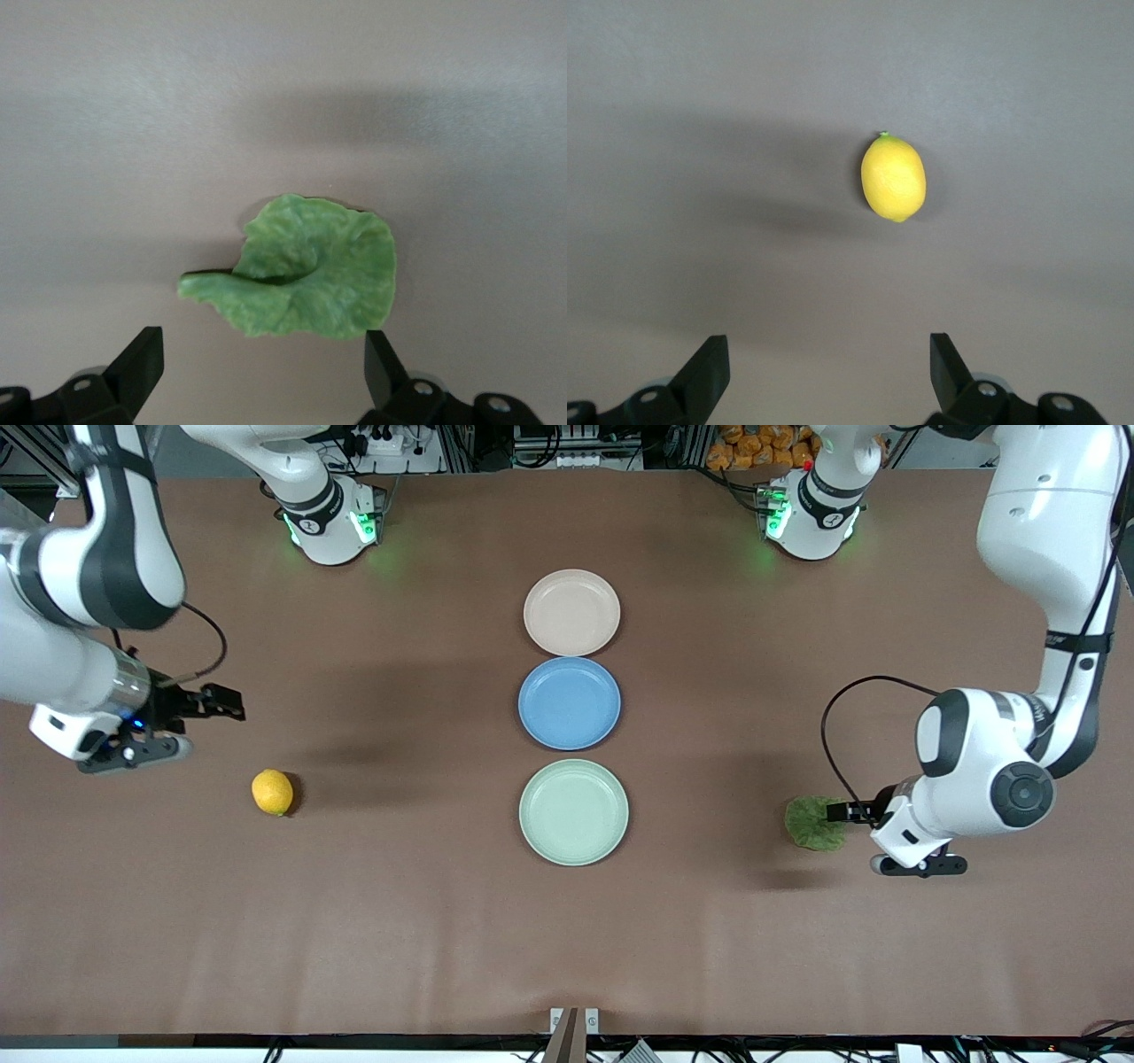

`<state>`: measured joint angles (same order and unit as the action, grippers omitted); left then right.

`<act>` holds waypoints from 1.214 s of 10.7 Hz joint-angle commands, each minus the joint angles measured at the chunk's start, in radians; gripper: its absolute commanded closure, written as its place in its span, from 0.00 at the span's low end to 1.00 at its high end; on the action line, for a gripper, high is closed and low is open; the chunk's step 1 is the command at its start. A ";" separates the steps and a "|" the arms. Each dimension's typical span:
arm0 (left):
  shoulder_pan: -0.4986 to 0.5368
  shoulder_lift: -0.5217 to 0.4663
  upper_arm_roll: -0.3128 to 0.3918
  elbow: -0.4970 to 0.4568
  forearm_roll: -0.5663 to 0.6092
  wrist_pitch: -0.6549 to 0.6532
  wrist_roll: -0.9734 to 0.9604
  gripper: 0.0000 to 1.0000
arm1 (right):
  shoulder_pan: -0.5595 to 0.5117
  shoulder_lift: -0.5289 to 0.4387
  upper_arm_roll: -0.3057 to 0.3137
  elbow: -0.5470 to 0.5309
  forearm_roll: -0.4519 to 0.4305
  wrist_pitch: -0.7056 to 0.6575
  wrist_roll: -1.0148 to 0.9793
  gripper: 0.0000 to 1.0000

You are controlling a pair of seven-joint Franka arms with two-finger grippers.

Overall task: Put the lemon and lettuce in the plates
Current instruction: 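Lower the left gripper to the lettuce while the right gripper reaches the lemon, then close the left gripper on the lettuce while the right gripper grasps the lemon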

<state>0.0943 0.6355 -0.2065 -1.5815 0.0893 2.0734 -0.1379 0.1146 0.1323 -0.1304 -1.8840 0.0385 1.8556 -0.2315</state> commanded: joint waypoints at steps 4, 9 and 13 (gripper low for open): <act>-0.011 0.043 -0.004 -0.088 0.015 0.152 -0.022 0.06 | 0.053 0.128 -0.003 0.006 0.018 0.085 0.037 0.00; -0.019 0.079 -0.002 -0.083 0.046 0.178 -0.020 0.15 | 0.056 0.199 -0.003 0.008 0.018 0.152 0.037 0.00; -0.019 0.095 -0.002 -0.083 0.116 0.200 -0.020 0.84 | 0.053 0.251 -0.003 0.009 0.018 0.191 0.037 0.00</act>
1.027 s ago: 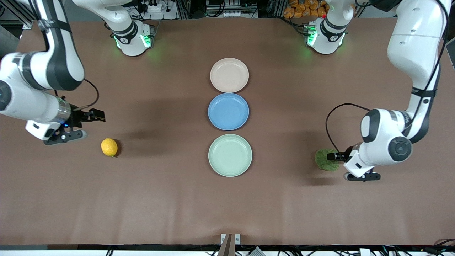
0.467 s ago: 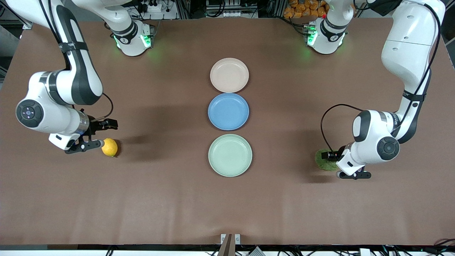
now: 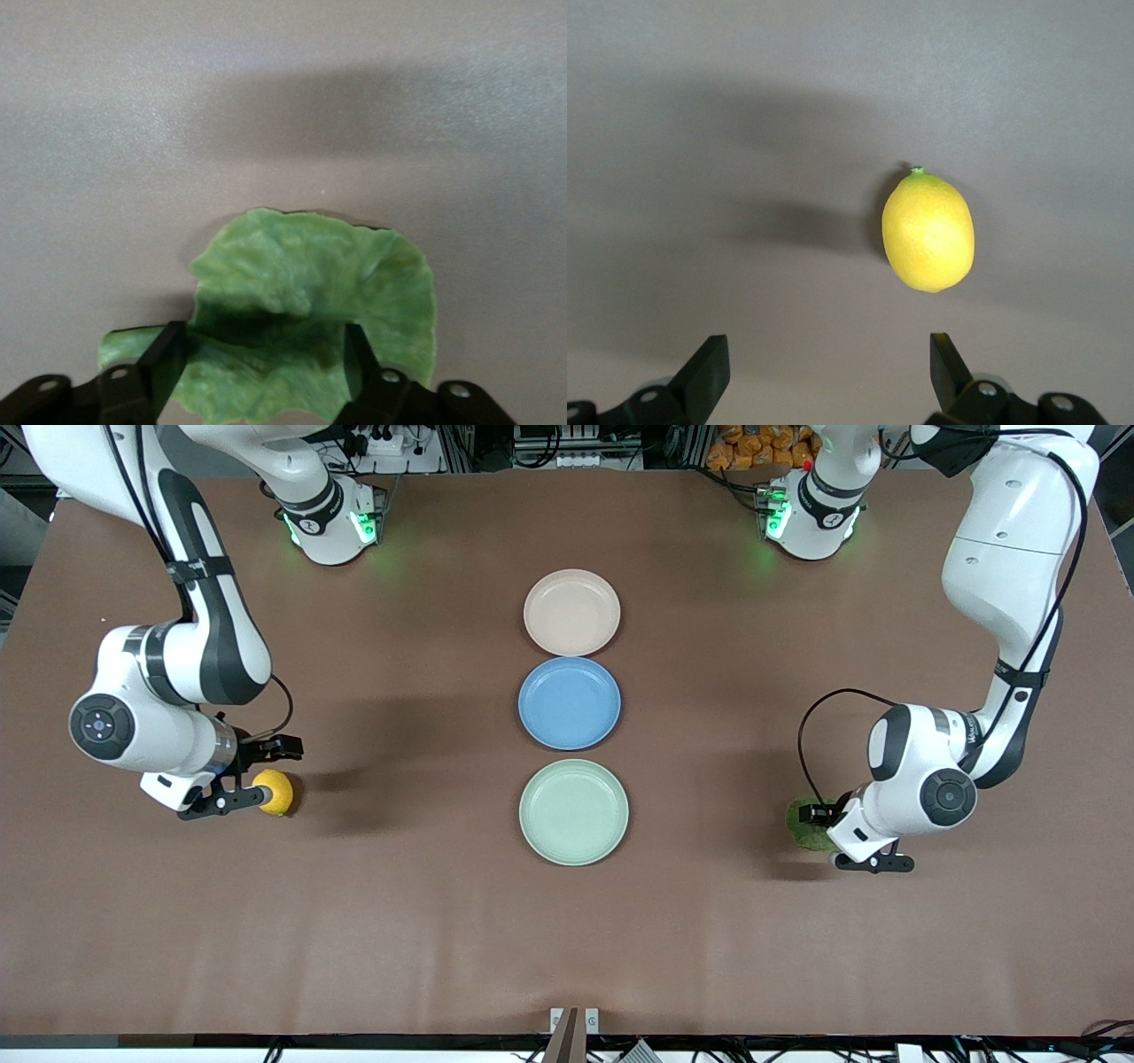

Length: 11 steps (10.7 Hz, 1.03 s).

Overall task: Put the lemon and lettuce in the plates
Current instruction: 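Close the left gripper on the lettuce while the right gripper grasps the lemon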

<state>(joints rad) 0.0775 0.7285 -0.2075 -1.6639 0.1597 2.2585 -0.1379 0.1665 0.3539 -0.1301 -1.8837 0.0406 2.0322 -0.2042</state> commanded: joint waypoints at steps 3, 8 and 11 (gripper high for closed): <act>-0.002 0.000 -0.001 0.003 0.046 0.013 -0.022 1.00 | -0.004 0.079 -0.003 0.015 0.042 0.061 0.009 0.00; -0.031 -0.036 -0.010 0.009 0.044 -0.002 -0.066 1.00 | -0.030 0.166 -0.008 0.052 0.044 0.138 -0.170 0.00; -0.091 -0.067 -0.012 0.036 0.037 -0.042 -0.072 1.00 | -0.080 0.215 -0.008 0.097 0.041 0.140 -0.282 0.00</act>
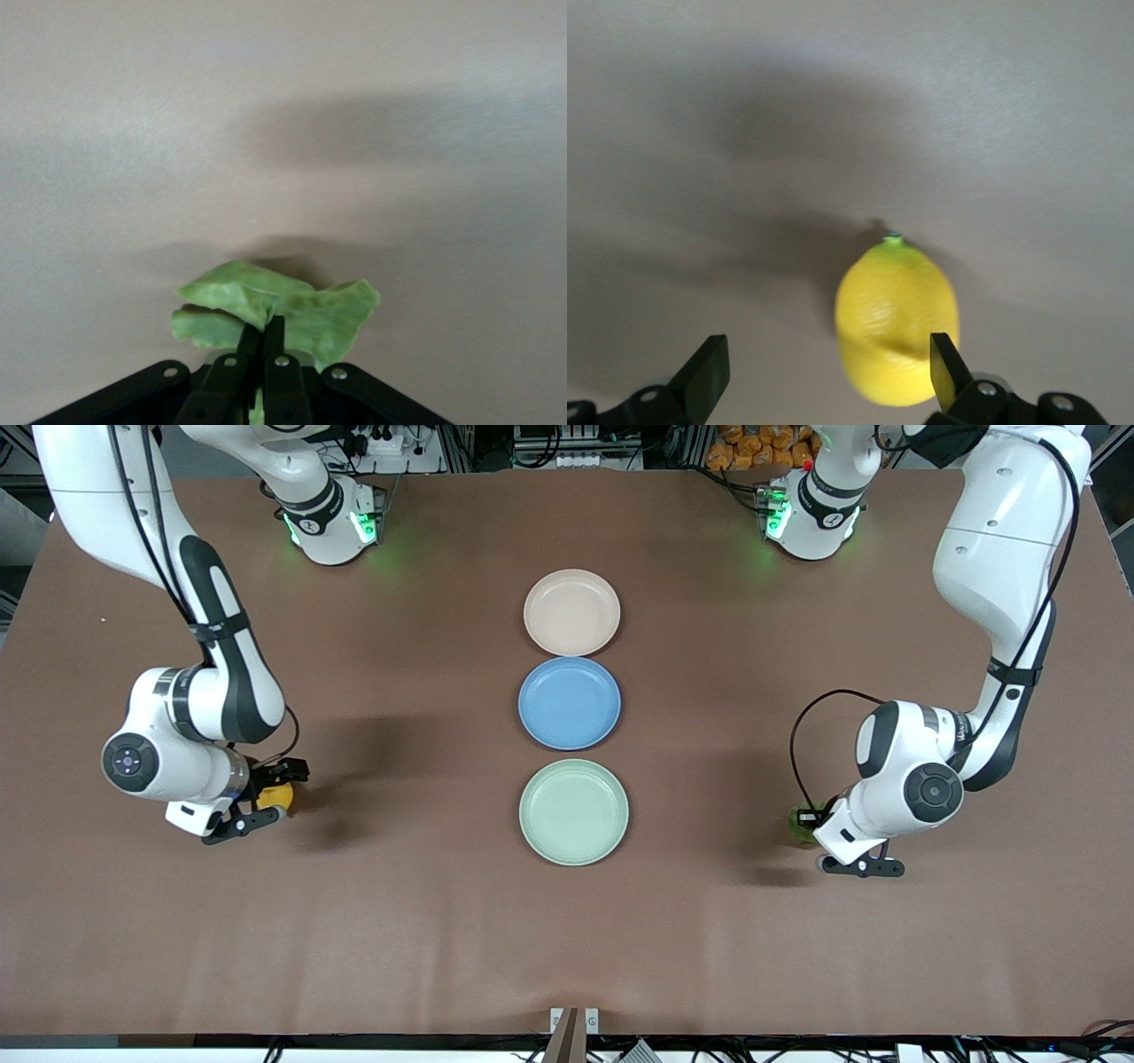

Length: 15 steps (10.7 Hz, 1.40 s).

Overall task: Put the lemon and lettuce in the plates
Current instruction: 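Close the left gripper on the lettuce while the right gripper grasps the lemon, then carry the lettuce with the left gripper over the pale green plate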

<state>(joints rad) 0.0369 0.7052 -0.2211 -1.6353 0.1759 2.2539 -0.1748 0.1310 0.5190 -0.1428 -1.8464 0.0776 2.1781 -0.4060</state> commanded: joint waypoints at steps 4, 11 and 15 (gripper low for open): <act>-0.115 -0.082 -0.024 0.046 0.007 -0.037 -0.058 1.00 | -0.059 0.065 0.005 0.050 0.004 0.025 -0.114 0.00; -0.351 -0.035 -0.037 0.130 0.007 -0.031 -0.492 1.00 | -0.065 0.090 0.005 0.019 0.007 0.055 -0.106 0.78; -0.434 0.014 -0.034 0.166 0.008 0.038 -0.649 1.00 | -0.056 0.066 0.005 0.018 0.008 0.063 -0.108 1.00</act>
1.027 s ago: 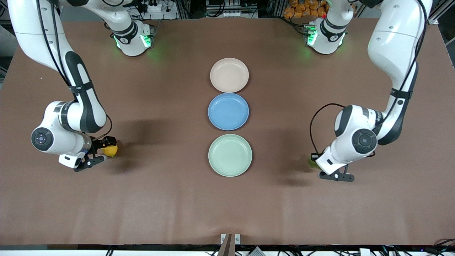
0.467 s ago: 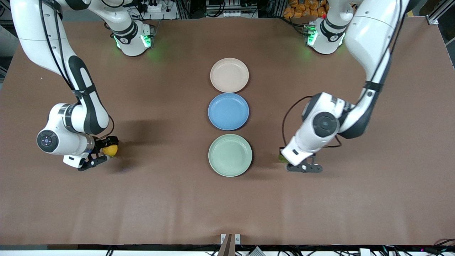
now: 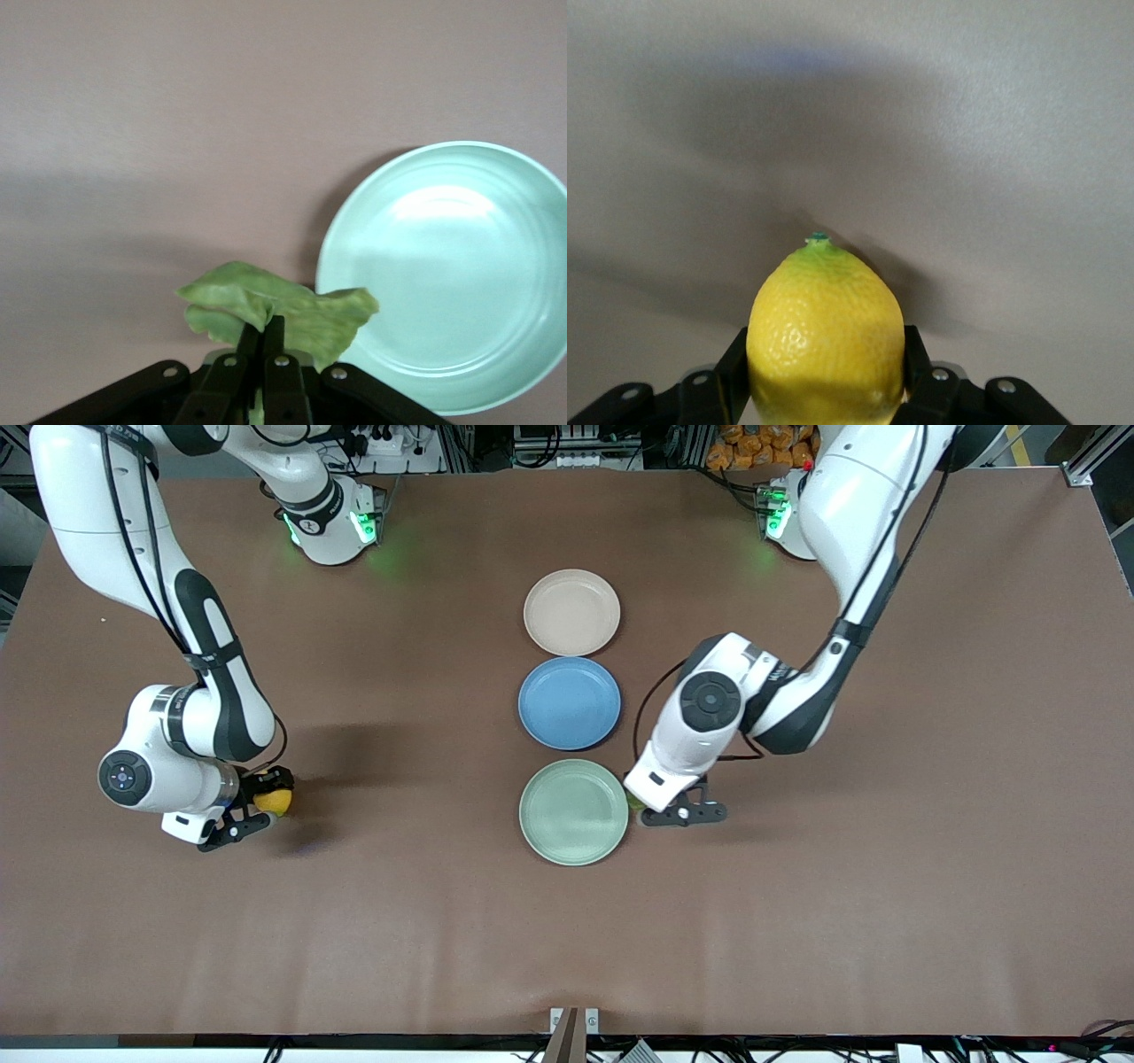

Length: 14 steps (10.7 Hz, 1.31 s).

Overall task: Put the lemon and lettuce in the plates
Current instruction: 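Carry the lettuce with the left gripper over the pale green plate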

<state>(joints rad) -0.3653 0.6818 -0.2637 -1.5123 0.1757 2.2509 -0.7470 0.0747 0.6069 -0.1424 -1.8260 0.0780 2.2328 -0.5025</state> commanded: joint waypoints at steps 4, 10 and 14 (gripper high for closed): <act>-0.112 0.070 0.011 0.041 0.007 0.153 -0.248 1.00 | -0.003 -0.163 0.003 -0.155 0.008 -0.007 -0.010 1.00; -0.172 0.156 0.018 0.041 0.018 0.268 -0.376 1.00 | 0.014 -0.297 0.006 -0.311 0.008 -0.006 0.045 1.00; -0.185 0.188 0.020 0.041 0.018 0.289 -0.377 1.00 | 0.152 -0.364 0.009 -0.349 0.017 -0.065 0.292 1.00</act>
<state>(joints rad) -0.5268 0.8450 -0.2543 -1.4929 0.1757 2.5296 -1.0883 0.1507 0.3220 -0.1343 -2.1305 0.0790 2.2069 -0.3356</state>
